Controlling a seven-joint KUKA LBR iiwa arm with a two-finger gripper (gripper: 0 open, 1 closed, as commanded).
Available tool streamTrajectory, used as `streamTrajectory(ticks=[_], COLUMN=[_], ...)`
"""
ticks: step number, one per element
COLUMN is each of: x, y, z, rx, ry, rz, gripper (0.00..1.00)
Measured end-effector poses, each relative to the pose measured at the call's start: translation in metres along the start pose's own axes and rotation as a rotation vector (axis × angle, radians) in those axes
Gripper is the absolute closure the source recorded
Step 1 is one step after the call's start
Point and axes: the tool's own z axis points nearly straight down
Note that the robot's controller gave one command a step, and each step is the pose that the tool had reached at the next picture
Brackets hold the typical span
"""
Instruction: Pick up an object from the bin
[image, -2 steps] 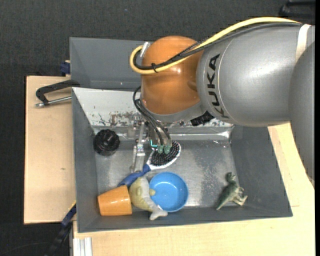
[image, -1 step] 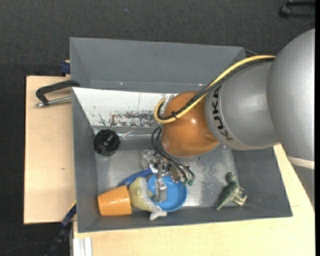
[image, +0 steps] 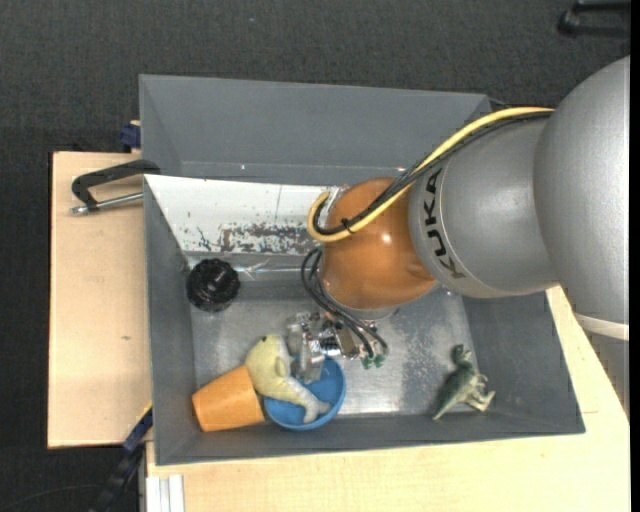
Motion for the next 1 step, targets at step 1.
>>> streamTrajectory(ticks=[1], x=[-0.0059], y=[-0.0311], z=[-0.1854], rx=[0.003], ry=[-0.003], rz=[-0.038], gripper=[1.0])
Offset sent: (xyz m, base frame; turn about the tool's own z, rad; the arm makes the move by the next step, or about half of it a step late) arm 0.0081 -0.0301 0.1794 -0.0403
